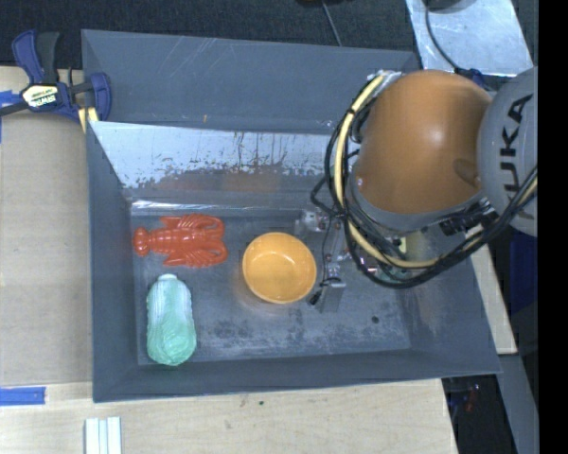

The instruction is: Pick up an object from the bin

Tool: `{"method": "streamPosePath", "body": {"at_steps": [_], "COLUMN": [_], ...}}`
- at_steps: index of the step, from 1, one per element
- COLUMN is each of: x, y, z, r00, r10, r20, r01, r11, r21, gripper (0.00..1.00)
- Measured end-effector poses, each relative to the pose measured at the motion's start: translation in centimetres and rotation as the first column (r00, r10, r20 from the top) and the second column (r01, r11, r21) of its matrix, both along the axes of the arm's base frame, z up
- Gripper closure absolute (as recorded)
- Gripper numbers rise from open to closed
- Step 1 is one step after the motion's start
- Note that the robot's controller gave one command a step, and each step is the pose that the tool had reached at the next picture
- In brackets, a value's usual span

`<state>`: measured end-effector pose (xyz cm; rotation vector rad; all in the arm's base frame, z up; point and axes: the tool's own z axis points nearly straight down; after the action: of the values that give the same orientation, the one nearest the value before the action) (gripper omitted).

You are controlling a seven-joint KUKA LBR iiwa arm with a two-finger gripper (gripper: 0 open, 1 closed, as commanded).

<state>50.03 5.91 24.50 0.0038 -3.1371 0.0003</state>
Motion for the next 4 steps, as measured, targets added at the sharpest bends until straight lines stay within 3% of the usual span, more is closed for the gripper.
{"method": "streamPosePath", "body": {"at_steps": [1, 2, 3, 4], "x": [0.2, 4.1, 6.3, 4.6], "y": [0.0, -0.4, 1.5, 3.7], "z": [0.3, -14.0, -8.6, -14.6], "r00": [1.000, 0.990, 0.954, 0.956], "r10": [-0.003, -0.140, -0.299, -0.294], "r20": [0.008, 0.013, 0.020, 0.007], "r01": [0.003, 0.140, 0.298, 0.294], "r11": [1.000, 0.990, 0.954, 0.956], "r21": [0.001, 0.003, 0.007, 0.001], "gripper": [0.00, 0.00, 0.00, 0.00]}}
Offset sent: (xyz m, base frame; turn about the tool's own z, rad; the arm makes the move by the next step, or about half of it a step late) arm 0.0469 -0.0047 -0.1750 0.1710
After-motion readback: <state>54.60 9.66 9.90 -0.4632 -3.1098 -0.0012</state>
